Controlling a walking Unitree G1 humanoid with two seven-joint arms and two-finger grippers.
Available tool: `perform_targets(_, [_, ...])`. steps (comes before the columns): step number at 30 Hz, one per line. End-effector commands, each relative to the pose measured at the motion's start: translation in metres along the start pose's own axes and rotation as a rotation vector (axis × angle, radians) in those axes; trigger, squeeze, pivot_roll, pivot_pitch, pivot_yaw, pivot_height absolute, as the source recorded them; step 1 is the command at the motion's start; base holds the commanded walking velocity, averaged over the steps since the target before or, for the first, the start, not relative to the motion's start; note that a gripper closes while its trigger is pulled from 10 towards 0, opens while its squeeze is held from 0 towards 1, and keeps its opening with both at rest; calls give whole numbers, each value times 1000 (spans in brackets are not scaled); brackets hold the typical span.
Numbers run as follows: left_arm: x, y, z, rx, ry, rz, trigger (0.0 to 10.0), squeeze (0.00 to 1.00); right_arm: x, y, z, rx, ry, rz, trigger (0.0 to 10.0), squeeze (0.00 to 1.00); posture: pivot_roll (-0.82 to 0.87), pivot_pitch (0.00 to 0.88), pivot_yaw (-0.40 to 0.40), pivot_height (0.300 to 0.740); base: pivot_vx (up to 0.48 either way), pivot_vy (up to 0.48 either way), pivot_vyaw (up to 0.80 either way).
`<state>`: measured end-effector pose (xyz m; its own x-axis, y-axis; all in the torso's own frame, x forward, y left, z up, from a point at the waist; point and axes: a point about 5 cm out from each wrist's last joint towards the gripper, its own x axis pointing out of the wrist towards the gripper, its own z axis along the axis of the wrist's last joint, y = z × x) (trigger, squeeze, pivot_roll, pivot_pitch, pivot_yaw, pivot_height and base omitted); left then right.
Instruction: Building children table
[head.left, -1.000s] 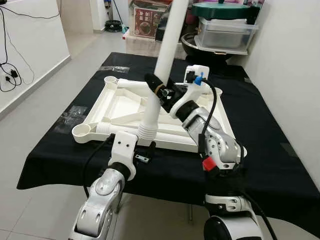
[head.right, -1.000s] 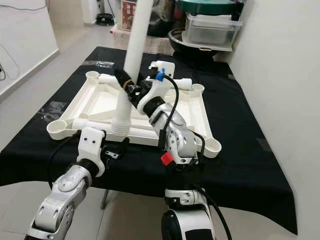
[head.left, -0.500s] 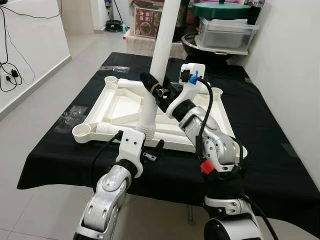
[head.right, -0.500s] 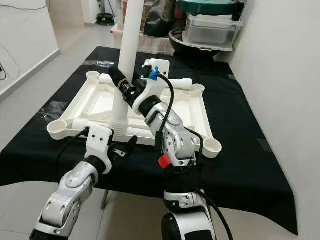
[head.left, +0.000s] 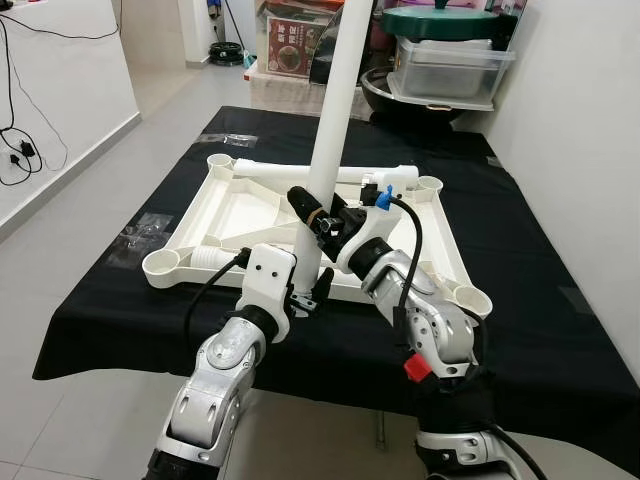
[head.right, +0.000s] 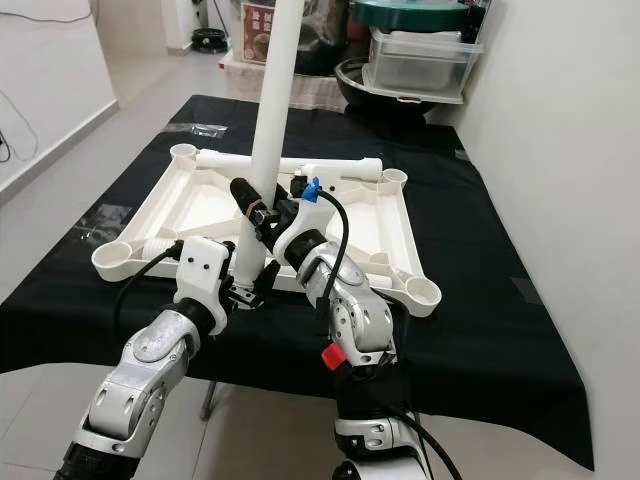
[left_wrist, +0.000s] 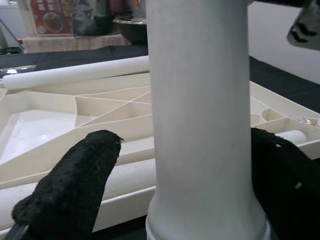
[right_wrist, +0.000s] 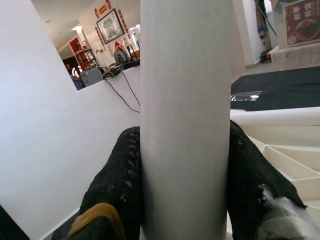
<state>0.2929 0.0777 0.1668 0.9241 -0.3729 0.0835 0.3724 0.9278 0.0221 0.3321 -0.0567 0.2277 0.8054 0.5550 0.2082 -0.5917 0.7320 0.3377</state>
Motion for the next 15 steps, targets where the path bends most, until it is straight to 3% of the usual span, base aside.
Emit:
perform_targets(1, [-2,-1,-8,-3,25,-3,0,0,1,14,-7,93,-39,18,0,0,30,0,-75,740,0,0,0])
perform_targets(15, [-3,-4,-13,6,37,-7,0,0,1,17,0,85,-69,36,0,0,27,0,-74,740,0,0,0])
